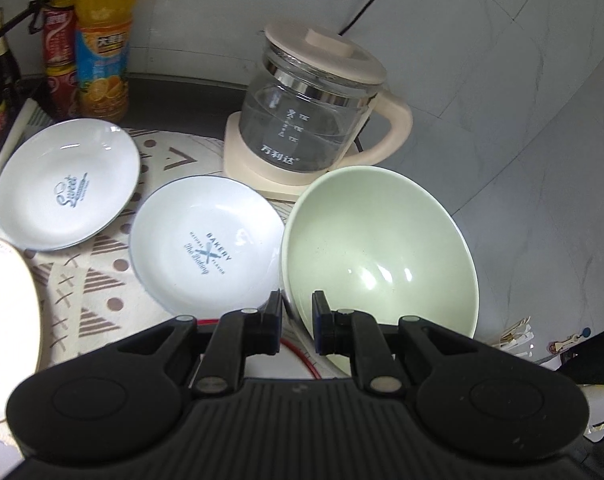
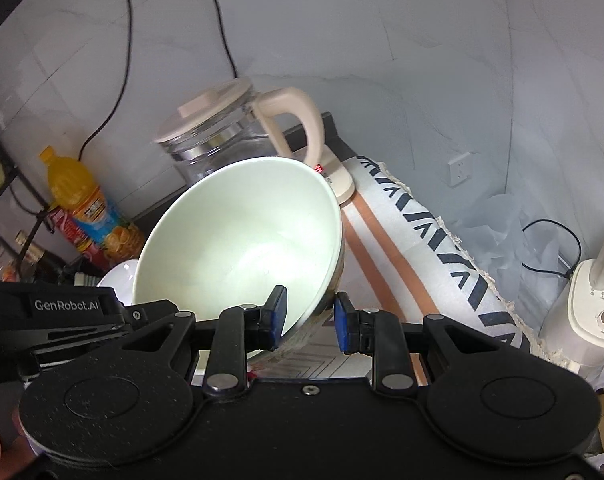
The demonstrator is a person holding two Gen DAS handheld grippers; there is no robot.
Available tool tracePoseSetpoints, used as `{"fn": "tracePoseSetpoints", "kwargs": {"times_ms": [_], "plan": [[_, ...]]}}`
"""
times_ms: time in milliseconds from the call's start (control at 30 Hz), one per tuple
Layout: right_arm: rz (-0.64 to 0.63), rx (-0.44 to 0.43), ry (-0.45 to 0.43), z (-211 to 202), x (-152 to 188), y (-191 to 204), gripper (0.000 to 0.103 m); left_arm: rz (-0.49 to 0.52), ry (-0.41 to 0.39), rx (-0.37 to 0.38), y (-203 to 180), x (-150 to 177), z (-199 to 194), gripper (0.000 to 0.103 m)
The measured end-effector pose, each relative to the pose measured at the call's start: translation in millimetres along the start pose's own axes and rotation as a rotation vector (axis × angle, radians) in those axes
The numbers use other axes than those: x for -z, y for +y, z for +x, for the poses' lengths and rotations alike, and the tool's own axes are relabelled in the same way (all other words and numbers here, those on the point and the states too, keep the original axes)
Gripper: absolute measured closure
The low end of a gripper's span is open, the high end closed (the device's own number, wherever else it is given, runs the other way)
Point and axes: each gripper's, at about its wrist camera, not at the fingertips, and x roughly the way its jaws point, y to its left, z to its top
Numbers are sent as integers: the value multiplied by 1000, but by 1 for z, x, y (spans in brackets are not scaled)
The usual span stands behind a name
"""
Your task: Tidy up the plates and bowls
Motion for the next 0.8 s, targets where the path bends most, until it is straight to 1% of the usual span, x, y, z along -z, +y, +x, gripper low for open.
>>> {"fn": "tracePoseSetpoints", "kwargs": {"times_ms": [300,567,800], "plan": [[-37,-43,8,-15,13,12,78,-17,-25,-10,12,7,-27,90],[-74,-75,-2,-30,20,25,78,-42,-36,-22,21,12,-45,90],[-116,-92,9,-34,28,34,78,-70,-28,-26,34,20,-56,90]]}}
